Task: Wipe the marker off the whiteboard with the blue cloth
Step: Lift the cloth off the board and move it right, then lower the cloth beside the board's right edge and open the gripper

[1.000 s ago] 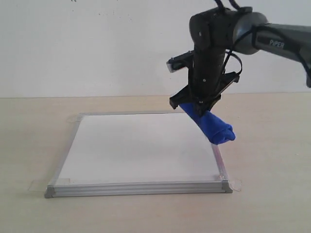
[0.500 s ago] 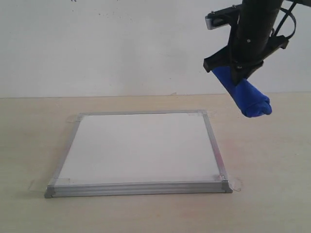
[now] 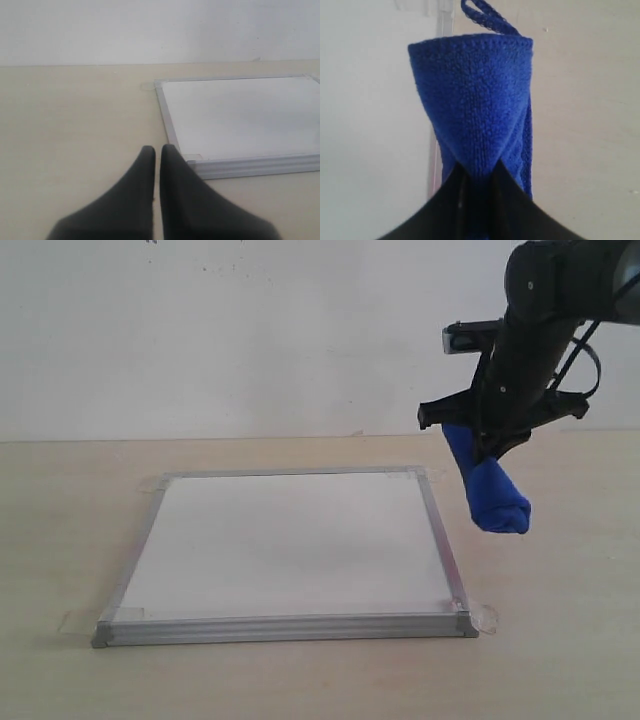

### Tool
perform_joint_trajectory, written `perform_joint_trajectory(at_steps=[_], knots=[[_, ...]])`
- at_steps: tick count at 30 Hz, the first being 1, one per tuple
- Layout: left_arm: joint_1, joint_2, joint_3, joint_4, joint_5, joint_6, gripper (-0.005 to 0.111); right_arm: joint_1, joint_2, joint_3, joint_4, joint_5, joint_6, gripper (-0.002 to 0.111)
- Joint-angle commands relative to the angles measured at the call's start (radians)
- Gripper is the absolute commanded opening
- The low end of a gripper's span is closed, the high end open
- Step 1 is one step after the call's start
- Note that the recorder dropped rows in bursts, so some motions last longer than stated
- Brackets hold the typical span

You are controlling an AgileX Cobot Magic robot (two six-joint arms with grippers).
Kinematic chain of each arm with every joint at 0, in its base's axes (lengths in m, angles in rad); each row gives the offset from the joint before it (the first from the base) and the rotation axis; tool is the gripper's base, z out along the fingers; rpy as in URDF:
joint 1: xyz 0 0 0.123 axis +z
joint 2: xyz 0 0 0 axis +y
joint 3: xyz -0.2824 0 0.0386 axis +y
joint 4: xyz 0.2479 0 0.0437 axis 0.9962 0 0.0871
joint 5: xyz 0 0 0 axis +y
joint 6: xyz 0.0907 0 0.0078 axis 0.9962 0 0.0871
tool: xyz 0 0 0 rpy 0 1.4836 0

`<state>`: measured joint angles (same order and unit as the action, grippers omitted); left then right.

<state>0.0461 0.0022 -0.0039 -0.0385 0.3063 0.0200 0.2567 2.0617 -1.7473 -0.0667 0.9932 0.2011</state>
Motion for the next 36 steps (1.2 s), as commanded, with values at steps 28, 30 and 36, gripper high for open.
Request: perform_joint_trajectory(at_steps=[28, 30, 36], knots=[[0.002, -0.002, 0.004, -0.002, 0.001, -0.005, 0.004, -0.007, 0.182, 0.001, 0.024, -0.019, 0.107, 0.0], [0.002, -0.002, 0.004, -0.002, 0.001, -0.005, 0.004, -0.011, 0.182, 0.001, 0.01, -0.019, 0.115, 0.0], [0.002, -0.002, 0.004, -0.002, 0.001, -0.005, 0.004, -0.018, 0.182, 0.001, 0.008, 0.019, 0.083, 0.01]])
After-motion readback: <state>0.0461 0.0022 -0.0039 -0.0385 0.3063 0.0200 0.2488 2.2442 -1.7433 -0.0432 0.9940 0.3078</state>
